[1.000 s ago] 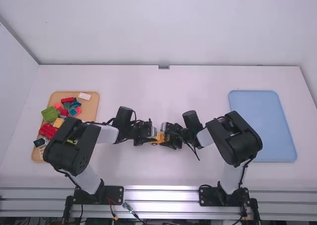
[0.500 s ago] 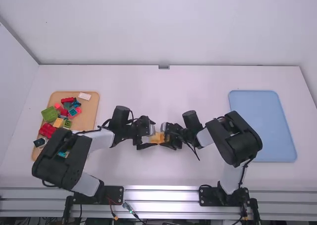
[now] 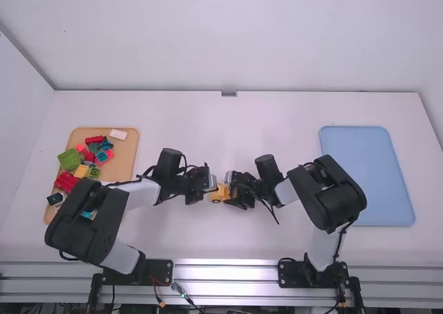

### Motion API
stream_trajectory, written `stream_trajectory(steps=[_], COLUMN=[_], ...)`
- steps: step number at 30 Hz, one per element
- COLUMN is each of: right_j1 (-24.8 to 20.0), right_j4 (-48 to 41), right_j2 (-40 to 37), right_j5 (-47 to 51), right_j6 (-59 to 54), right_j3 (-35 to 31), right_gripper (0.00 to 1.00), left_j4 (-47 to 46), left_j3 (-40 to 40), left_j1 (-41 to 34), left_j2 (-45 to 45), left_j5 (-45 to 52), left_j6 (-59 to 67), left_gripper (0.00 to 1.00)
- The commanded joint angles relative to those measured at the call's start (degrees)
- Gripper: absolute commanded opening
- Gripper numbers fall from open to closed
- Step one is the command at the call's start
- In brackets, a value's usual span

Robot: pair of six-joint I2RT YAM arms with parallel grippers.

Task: Assemble lego blocks to make yellow taxi

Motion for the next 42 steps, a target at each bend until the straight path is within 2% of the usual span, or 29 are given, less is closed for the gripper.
stream_trajectory(steps=[1,4,7,9,28,42], right_j1=[0.3,0.3,0.3,0.3,0.3,0.3], right_j4=[-0.1,-0.1,-0.1,-0.1,-0.2,-0.7], right_j2=[0.9,0.9,0.9,0.9,0.9,0.9], right_j5=[-0.3,-0.3,-0.3,-0.3,-0.3,-0.3], right_j6=[0.2,0.2,0.2,0.2,0.2,0.2], right_j3=[0.1,0.1,0.1,0.1,0.1,0.1], right_gripper=[0.67,0.63,0.54,0.52,0.53,0.53], left_j4=[-0.2,-0.1,-0.3,-0.7,-7.2,-9.5], left_j3=[2.2,3.1,3.5,3.5,6.4,6.5], left_j1=[-0.2,-0.2,-0.2,-0.2,-0.2,-1.9], left_j2=[2.1,4.1,5.2,5.2,3.3,5.4], left_j5=[0.0,0.5,2.1,2.3,4.9,0.4], left_j6=[-1.0,-1.0,-0.5,-0.6,4.2,4.5], left_gripper=[0.02,0.02,0.02,0.02,0.02,0.02])
